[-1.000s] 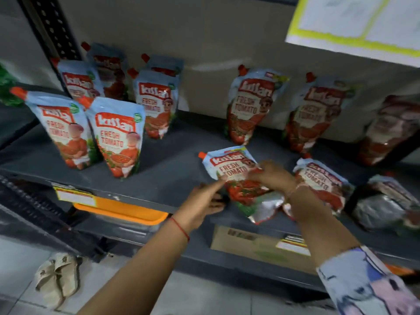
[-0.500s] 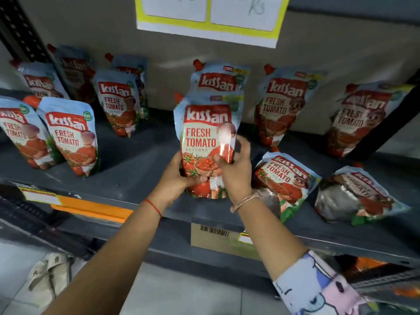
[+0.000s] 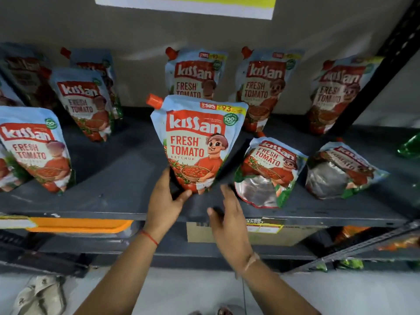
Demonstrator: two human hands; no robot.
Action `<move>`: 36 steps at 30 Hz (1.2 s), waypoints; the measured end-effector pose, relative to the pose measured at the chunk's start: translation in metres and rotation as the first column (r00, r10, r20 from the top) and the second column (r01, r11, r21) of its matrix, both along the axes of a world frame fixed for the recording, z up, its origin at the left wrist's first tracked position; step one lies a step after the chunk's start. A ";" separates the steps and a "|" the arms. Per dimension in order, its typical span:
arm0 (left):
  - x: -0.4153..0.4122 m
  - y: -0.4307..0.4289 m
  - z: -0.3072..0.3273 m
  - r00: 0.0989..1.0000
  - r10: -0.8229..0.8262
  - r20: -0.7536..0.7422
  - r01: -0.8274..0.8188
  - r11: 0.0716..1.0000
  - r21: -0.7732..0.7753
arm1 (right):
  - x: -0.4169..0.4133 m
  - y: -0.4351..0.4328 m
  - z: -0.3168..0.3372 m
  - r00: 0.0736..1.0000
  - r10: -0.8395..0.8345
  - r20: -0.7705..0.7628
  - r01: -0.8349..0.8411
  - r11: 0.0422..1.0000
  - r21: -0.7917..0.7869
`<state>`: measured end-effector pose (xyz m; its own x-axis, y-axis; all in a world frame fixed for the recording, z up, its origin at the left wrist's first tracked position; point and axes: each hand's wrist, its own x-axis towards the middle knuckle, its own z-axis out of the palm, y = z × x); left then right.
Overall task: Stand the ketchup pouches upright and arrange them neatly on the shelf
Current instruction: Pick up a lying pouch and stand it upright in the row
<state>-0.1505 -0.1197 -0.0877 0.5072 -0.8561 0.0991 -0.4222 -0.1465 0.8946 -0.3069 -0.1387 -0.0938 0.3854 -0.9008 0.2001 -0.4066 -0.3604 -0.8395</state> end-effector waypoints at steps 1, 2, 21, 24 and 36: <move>-0.010 0.009 -0.002 0.995 0.059 0.084 -0.060 0.998 0.003 | -0.014 0.012 -0.002 1.000 -0.026 -0.004 0.025 0.998 -0.065; -0.022 0.017 -0.004 0.976 0.144 0.164 -0.143 0.990 -0.019 | -0.029 0.022 -0.003 0.997 -0.072 0.020 0.074 0.989 -0.127; -0.094 -0.073 0.038 0.698 -0.225 -0.680 0.442 0.882 0.163 | -0.120 -0.128 0.047 0.871 -0.031 0.491 -0.291 0.771 0.566; -0.091 -0.072 0.032 0.770 -0.268 -0.579 0.370 0.927 0.063 | -0.115 -0.125 0.042 0.858 0.125 0.498 -0.318 0.892 0.323; -0.109 -0.058 0.000 0.980 -0.129 -0.154 0.128 0.992 -0.018 | -0.109 -0.099 0.013 0.964 0.036 0.264 -0.057 0.996 0.072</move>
